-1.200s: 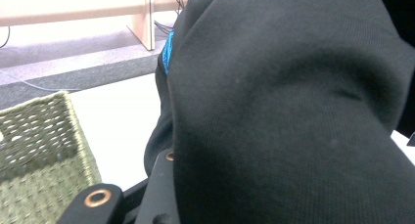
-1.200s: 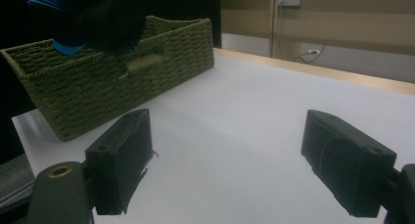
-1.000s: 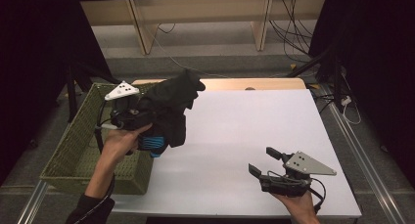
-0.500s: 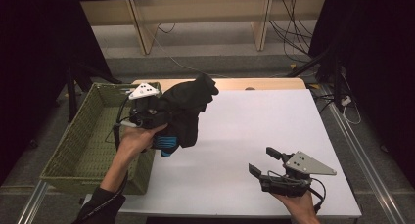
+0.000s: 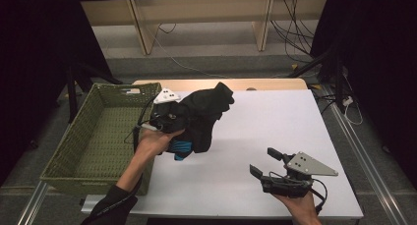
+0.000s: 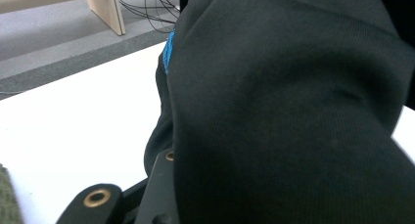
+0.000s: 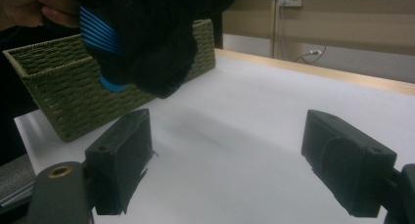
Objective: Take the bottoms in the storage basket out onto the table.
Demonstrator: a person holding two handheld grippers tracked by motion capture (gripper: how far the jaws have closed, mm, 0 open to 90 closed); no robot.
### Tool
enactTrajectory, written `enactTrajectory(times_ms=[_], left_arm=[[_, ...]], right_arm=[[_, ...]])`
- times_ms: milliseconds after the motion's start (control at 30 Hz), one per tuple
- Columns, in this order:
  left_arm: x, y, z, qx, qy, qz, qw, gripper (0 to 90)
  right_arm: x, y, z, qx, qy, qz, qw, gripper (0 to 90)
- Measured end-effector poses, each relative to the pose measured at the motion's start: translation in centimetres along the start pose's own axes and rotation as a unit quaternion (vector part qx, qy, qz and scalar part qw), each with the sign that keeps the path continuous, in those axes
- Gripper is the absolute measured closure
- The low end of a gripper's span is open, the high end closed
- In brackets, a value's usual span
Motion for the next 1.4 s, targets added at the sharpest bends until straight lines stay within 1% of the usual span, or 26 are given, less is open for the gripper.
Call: enactTrajectory(times_ms=[233, 400, 633, 733, 900, 1033, 1200, 1400], left_arm=[[-0.7, -1.9, -0.6, 0.019, -0.010, 0.000, 0.9998, 73.4], [-0.9, -2.7, -0.8, 0.028, -0.014, -0.001, 0.9995, 73.4], [-1.4, -3.8, -0.8, 0.032, -0.022, -0.003, 0.9992, 73.3], [-1.5, -4.4, -0.9, 0.036, -0.021, -0.003, 0.9991, 73.3], [-1.8, -5.4, -1.1, 0.045, -0.027, -0.004, 0.9986, 73.2], [-2.2, -6.3, -1.3, 0.050, -0.027, -0.005, 0.9984, 73.1], [-2.5, -7.0, -1.6, 0.057, -0.032, -0.006, 0.9978, 72.8], [-2.6, -7.7, -1.9, 0.067, -0.032, -0.003, 0.9972, 72.4]], right_arm=[[0.0, 0.0, 0.0, 0.000, -0.001, 0.000, 1.0000, 19.9], [0.0, 0.0, 0.0, -0.001, -0.001, 0.000, 1.0000, 19.9], [0.0, 0.0, 0.0, -0.003, 0.003, 0.000, 1.0000, 19.9], [0.0, 0.1, 0.0, 0.000, 0.003, -0.001, 1.0000, 19.9], [0.0, 0.0, 0.0, -0.001, 0.004, 0.001, 1.0000, 19.9], [0.0, 0.1, 0.0, 0.000, 0.003, 0.001, 1.0000, 19.9], [0.0, 0.1, 0.0, 0.000, 0.003, 0.001, 1.0000, 19.9], [0.0, 0.1, 0.0, -0.001, 0.003, 0.001, 1.0000, 19.9]])
Point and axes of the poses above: each handheld gripper's, and its own axes: y roughly backward along the jaws, z roughly out of its top, x roughly to its left, the point moved 1 cm from there along -y, roughly forward along the jaws, and after that the axes turned 10 degrees about y, right-handed, at the moved point
